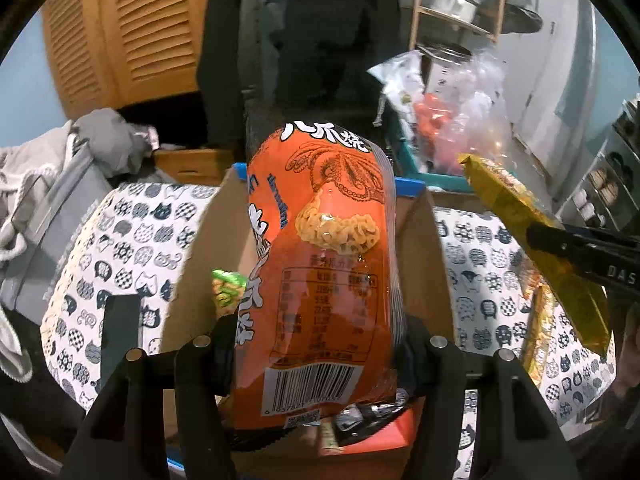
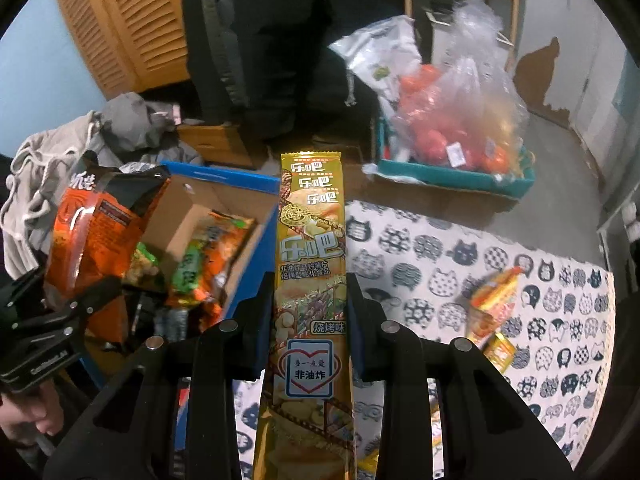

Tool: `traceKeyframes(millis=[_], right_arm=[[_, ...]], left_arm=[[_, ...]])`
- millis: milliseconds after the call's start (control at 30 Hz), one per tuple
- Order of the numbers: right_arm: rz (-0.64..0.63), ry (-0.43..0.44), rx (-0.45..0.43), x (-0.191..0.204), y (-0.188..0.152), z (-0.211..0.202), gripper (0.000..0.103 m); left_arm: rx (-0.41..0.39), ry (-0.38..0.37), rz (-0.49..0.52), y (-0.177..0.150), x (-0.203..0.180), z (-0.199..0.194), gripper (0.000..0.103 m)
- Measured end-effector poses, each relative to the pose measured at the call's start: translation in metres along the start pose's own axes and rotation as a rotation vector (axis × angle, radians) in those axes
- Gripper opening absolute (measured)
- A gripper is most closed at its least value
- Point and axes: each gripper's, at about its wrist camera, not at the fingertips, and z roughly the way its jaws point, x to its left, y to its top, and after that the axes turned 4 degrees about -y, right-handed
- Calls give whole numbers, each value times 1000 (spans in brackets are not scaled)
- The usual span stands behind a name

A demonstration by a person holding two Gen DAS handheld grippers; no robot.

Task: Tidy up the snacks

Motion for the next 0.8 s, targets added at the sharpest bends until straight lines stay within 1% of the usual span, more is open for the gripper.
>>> traceKeyframes(millis=[267, 533, 633, 700, 733, 767, 800], right_arm=[[-50, 31, 17, 39, 4, 10, 30], [-94, 71, 42, 78, 7, 22, 30], [-107, 77, 55, 89, 6, 26, 30], [-109, 83, 66, 95, 5, 31, 30], [-108, 86, 70, 97, 5, 33, 30], [-104, 91, 76, 98, 5, 35, 30], [-97, 97, 82, 99, 5, 38, 30]], left_arm=[[66, 28, -61, -11, 29, 21, 61], [130, 25, -83, -17, 37, 36, 62], [132, 50, -78, -17, 37, 34, 67], [115, 57, -78, -16, 38, 28, 74], [102, 57, -78, -15, 38, 24, 79], [94, 54, -79, -15, 39, 22, 81], [88, 49, -81, -14, 39, 18, 81]])
